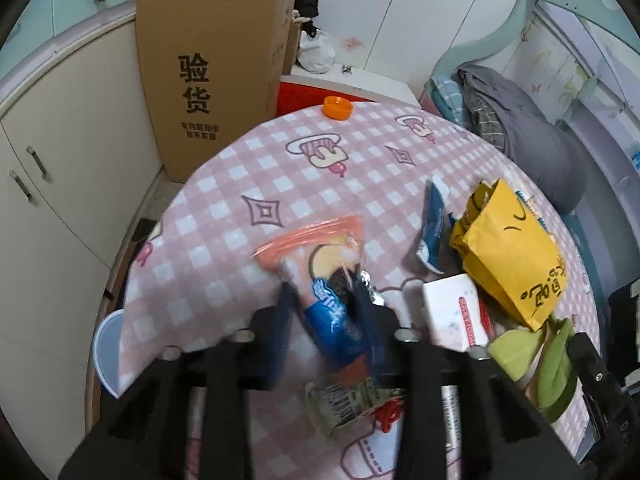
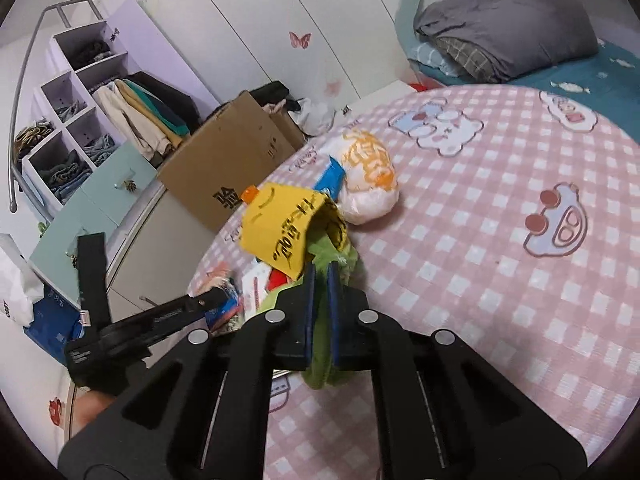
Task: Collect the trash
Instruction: 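Grasp a blue-orange snack wrapper with the left tool while the right tool grasps the green leaf toy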
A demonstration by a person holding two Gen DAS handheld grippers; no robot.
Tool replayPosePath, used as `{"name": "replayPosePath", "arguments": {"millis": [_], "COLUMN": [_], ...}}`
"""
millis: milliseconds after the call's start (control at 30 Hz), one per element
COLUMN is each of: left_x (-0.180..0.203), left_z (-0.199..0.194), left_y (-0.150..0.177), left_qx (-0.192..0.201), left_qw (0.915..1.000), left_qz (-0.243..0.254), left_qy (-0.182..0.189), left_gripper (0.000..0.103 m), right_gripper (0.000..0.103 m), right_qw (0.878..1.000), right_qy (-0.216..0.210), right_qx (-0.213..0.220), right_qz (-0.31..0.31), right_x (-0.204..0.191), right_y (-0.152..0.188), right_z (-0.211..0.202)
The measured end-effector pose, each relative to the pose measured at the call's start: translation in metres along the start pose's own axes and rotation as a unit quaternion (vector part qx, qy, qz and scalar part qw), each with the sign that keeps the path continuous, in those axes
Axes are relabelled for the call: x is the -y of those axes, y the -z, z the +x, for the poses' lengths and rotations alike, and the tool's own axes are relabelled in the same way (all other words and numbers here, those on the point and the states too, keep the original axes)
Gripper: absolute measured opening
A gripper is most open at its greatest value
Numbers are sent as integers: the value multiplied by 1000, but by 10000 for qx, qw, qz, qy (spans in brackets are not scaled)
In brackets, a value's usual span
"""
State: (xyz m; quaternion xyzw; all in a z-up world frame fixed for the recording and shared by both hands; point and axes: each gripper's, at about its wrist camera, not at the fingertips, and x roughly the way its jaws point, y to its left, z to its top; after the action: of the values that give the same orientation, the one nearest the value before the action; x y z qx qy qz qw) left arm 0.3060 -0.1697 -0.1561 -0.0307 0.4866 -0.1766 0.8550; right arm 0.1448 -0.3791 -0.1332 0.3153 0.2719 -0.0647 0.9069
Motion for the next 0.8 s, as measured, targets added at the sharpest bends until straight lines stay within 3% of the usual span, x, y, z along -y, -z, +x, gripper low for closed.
{"name": "replayPosePath", "arguments": {"millis": [133, 267, 300, 333, 367, 400, 467, 533, 633, 667, 800], "left_x": [-3, -3, -3, -4, -5, -5, -6, -7, -9, -10, -15], "left_z": [-11, -31, -37, -42, -47, -53, -59, -66, -73, -75, -92], "left_y": [0, 2, 3, 3, 4, 5, 5, 9, 12, 12, 15], "left_qx": [131, 379, 473, 542, 597, 675, 732, 763, 781, 781, 916], "left_qw": [9998, 9990, 9985, 9981, 9977, 9972, 9968, 9965, 9960, 9959, 9942], "left_qz": [-48, -62, -80, -103, -121, -133, -102, -89, -105, -120, -119], "left_qy": [131, 238, 249, 269, 285, 299, 301, 337, 414, 437, 548], "left_gripper": [21, 20, 20, 20, 20, 20, 20, 20, 20, 20, 20], "right_gripper": [6, 6, 11, 20, 58, 72, 71, 63, 18, 11, 10], "right_qw": [9998, 9995, 9986, 9965, 9961, 9965, 9966, 9962, 9944, 9949, 9981], "right_qy": [-47, 239, 475, 773, 830, 780, 745, 697, 665, 628, 537], "right_qx": [152, -93, -111, -127, -134, -156, -261, -475, -801, -778, -225], "right_qz": [-96, -168, -215, -280, -271, -249, -244, -228, -171, -117, -221], "right_x": [-10, -12, -11, -11, -10, -9, -7, -7, -1, 0, -14], "right_y": [-6, -5, -3, -1, 2, 5, 8, 12, 18, 19, 10], "right_z": [-15, -9, -6, -1, 2, 6, 14, 26, 41, 38, 0]}}
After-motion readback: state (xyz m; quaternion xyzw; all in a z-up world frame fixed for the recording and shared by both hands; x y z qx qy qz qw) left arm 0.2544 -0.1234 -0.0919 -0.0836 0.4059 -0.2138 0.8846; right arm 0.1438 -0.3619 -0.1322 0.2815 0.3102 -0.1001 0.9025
